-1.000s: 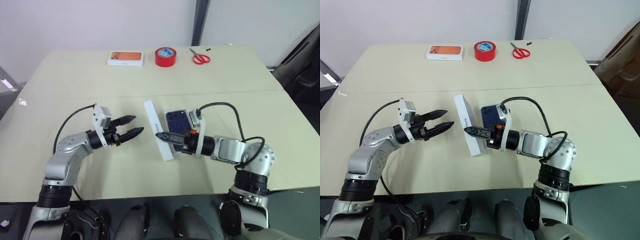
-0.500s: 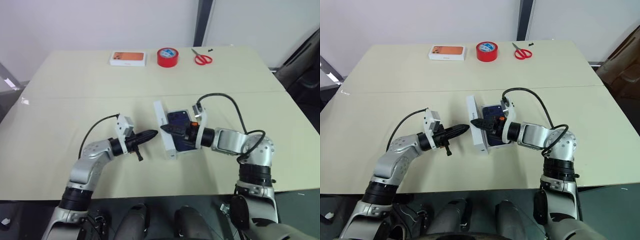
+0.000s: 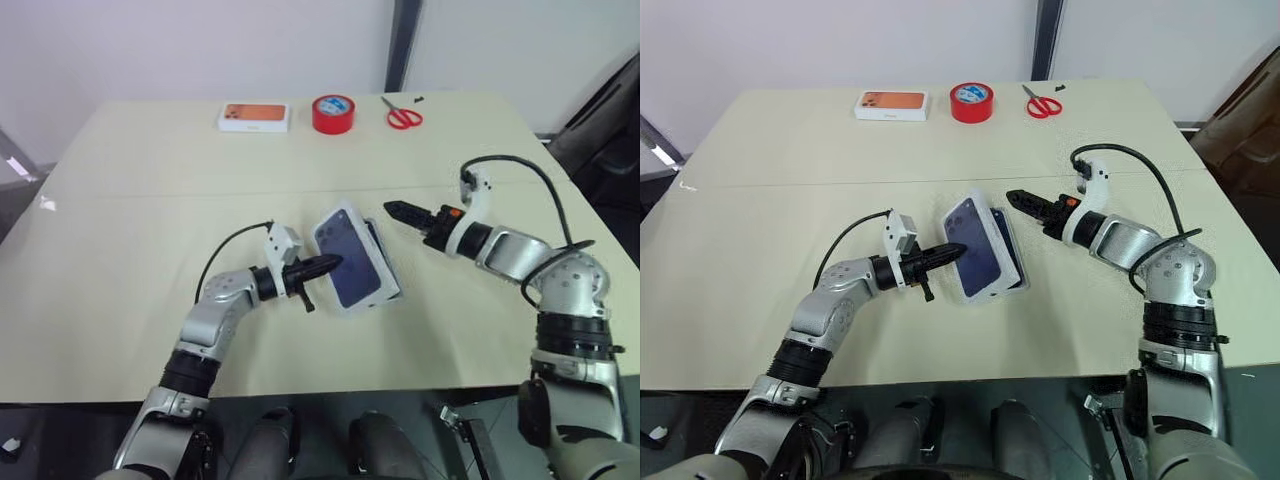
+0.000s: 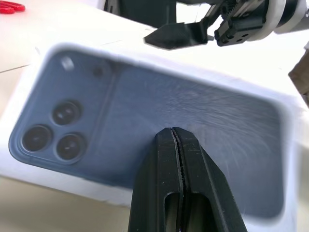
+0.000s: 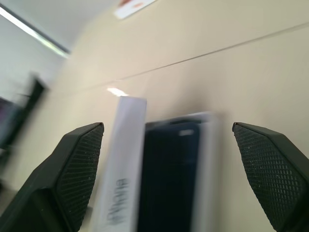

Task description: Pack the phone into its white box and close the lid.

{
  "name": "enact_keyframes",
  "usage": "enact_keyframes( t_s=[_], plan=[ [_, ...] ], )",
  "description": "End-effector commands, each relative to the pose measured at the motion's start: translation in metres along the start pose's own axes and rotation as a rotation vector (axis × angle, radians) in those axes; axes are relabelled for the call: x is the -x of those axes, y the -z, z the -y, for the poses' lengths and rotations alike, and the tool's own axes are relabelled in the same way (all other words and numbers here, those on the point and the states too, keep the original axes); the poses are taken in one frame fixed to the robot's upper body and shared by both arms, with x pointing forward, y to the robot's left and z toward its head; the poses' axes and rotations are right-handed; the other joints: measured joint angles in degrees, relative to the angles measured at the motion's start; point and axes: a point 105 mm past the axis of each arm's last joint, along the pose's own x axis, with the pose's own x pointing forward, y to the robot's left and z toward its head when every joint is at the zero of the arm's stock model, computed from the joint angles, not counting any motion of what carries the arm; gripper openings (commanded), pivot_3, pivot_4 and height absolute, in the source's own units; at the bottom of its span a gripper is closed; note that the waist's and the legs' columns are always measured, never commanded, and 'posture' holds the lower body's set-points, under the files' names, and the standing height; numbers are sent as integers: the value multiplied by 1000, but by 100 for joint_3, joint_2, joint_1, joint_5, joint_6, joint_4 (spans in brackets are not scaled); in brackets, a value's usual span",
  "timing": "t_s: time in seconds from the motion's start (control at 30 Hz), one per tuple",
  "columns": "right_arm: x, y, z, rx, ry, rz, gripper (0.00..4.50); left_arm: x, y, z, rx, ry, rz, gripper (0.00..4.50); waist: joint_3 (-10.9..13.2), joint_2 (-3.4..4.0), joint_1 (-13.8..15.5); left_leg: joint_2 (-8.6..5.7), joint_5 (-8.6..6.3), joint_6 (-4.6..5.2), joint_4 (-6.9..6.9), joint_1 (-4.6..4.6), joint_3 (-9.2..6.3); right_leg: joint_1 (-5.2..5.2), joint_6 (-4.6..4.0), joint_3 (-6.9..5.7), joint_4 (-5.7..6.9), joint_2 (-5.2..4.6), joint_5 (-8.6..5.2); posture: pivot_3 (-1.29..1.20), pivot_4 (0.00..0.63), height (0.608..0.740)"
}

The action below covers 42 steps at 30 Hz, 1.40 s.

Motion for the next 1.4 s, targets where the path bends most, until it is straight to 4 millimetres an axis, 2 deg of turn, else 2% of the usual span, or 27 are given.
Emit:
enact_keyframes(
  t_s=[0.03,0.1,0.23,0.27,0.43,0.63,0.9,1.4],
  plan=[
    [-2,0,-6,229,5,21,3578,10,-11,-10,-47,-28,16,0,0,0,10,0,0,0,0,0,0,1,0,0,0,1,0,0,150,734],
    [-2,5,-2,419,46,8,2619,16,-13,-12,-40,-38,13,0,0,0,26,-1,0,0,3,0,1,1,0,1,-1,0,0,0,150,734],
    [-2,15,-3,641,28,-25,428,30,-12,-9,-16,-28,-22,0,0,0,42,-2,0,-1,5,-1,1,1,0,1,-2,-1,0,0,150,734],
    [-2,19,-5,683,13,-39,33,35,-8,-6,-2,-10,-53,0,0,0,42,-1,0,-1,5,0,0,1,0,1,-3,-2,0,0,150,734],
    [-1,27,-11,757,-62,-60,33,53,17,6,52,41,-186,0,1,1,43,0,1,-4,1,1,-2,1,0,1,-4,-1,0,0,150,734],
    [-1,35,-14,814,-110,-90,33,33,28,1,86,0,-170,0,1,-1,88,-5,1,-4,7,1,-6,8,-1,-3,-9,-7,0,0,150,734],
    [-1,35,-18,821,-126,-85,33,2,19,2,83,6,-97,0,1,-1,59,-6,2,-6,5,1,-7,6,-1,-3,-8,-7,0,0,150,734],
    [-6,36,-5,839,-29,-80,33,-27,3,-3,80,-8,-36,0,1,-1,71,-8,4,-9,9,1,-7,8,0,-4,-6,-6,0,0,150,734]
  ],
)
